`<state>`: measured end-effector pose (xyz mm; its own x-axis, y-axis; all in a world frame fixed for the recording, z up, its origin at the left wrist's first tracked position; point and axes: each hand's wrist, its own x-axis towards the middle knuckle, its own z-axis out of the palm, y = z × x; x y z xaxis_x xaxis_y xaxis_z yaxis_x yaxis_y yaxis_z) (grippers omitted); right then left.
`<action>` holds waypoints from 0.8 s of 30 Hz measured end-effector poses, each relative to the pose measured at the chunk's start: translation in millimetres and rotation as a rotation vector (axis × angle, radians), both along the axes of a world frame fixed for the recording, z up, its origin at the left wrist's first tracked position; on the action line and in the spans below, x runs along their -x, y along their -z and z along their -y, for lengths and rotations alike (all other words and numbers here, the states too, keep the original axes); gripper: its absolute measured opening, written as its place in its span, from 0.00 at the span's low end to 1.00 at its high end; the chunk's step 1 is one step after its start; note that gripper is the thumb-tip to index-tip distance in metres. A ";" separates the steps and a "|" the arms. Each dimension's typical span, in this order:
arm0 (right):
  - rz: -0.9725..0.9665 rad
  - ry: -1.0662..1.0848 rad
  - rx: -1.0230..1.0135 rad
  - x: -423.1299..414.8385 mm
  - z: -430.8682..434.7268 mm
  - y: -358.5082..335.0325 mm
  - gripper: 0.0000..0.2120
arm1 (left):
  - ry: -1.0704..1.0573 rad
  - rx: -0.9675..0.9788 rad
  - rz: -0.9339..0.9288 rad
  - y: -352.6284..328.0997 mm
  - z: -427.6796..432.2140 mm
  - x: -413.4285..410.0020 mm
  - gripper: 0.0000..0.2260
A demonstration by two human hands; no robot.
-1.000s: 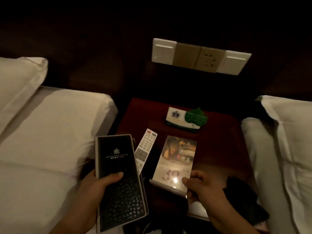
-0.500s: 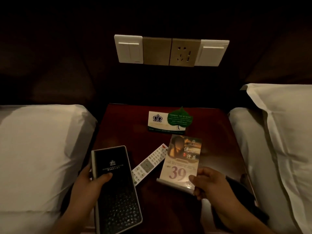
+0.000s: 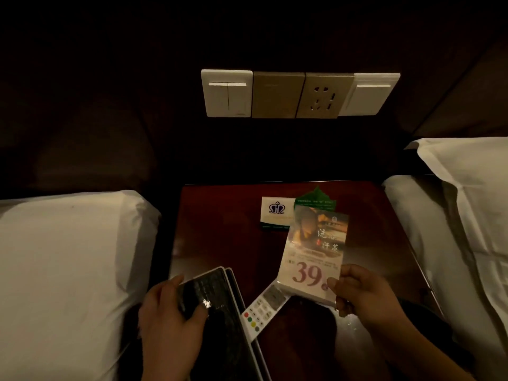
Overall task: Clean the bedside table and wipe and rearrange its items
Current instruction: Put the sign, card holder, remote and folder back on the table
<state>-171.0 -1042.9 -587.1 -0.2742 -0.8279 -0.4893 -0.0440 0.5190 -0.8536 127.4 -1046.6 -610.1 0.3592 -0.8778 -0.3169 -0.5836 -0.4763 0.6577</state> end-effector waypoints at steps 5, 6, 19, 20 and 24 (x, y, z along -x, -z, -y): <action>0.057 -0.059 0.054 -34.6 29.4 -2.0 0.03 | 0.251 0.144 -0.149 -19.7 40.2 14.1 0.20; 0.059 -0.089 0.066 -40.3 37.7 -3.0 0.03 | 0.250 0.105 -0.284 -22.6 52.7 20.0 0.21; -0.140 -0.394 0.157 -72.8 107.3 1.1 0.05 | 0.064 0.108 -0.669 2.1 115.0 22.4 0.07; -0.129 -0.403 0.144 -74.7 109.7 2.1 0.06 | 0.043 0.129 -0.669 5.8 118.6 18.3 0.08; -0.078 -0.296 0.116 -61.7 108.0 10.0 0.13 | -0.026 0.197 -0.630 20.7 133.1 -3.6 0.09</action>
<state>-109.3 -1150.8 -597.1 -0.0465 -0.9263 -0.3740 -0.2461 0.3735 -0.8944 131.0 -1179.8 -630.8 0.1794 -0.9343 -0.3080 -0.0480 -0.3210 0.9459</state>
